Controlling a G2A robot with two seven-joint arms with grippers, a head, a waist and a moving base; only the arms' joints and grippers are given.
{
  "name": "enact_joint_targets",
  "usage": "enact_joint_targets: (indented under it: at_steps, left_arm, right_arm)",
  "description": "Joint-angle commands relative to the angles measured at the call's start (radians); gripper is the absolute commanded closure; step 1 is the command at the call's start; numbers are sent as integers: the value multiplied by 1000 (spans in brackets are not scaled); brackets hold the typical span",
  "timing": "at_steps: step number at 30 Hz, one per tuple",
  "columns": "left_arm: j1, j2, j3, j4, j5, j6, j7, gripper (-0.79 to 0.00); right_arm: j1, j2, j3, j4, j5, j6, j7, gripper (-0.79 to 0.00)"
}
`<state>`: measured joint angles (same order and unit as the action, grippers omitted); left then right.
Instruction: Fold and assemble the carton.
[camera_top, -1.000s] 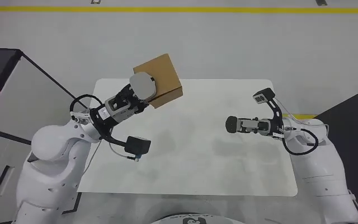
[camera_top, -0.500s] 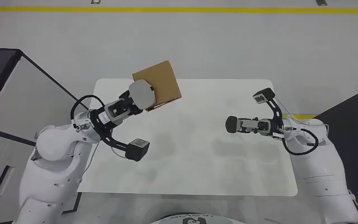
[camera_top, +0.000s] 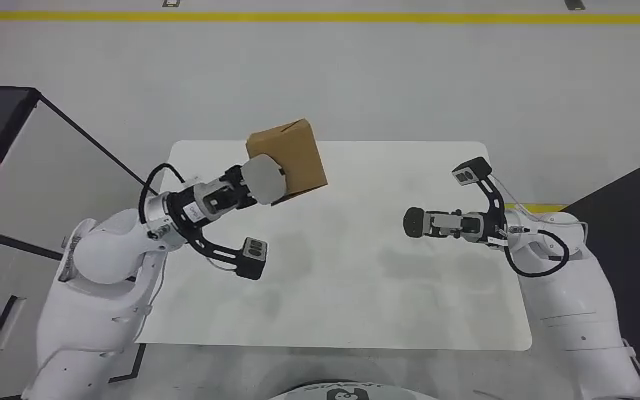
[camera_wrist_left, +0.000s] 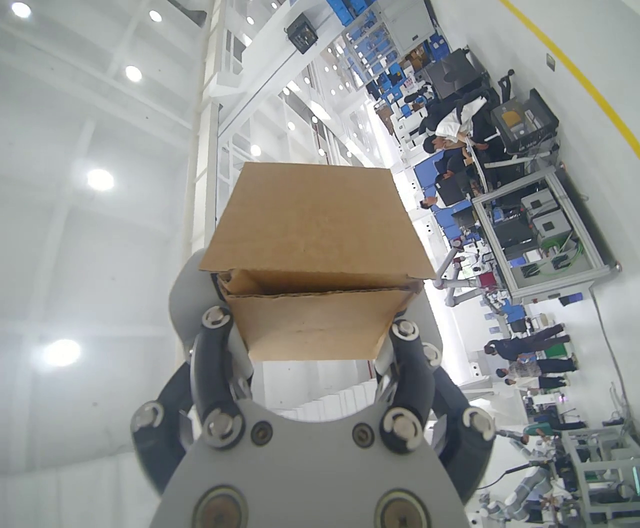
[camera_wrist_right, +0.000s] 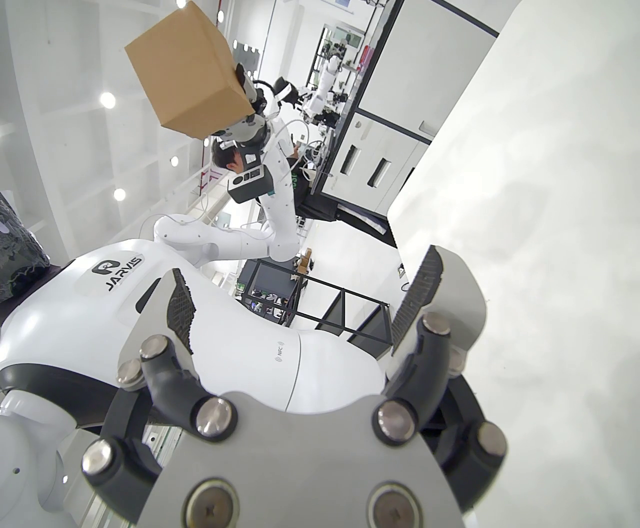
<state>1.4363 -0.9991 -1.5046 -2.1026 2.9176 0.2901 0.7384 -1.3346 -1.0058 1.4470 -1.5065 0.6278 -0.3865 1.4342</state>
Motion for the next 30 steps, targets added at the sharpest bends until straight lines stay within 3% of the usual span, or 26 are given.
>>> enact_joint_targets:
  at_steps: [1, 8, 14, 30]
  left_arm:
    - [-1, -1, 4, -3, 20, 25, -15, 0]
    - [2, -2, 7, -10, 76, 117, -50, 0]
    - [15, -2, 8, -12, 70, 117, -63, 0]
    - [20, 2, -15, 37, -408, -81, 83, 0]
  right_arm:
    - [0, 0, 0, 0, 0, 0, 0, -785]
    - [0, 0, 0, 0, 0, 0, 0, -785]
    - [0, 0, 0, 0, 0, 0, 0, -785]
    - [0, 0, 0, 0, 0, 0, 0, -785]
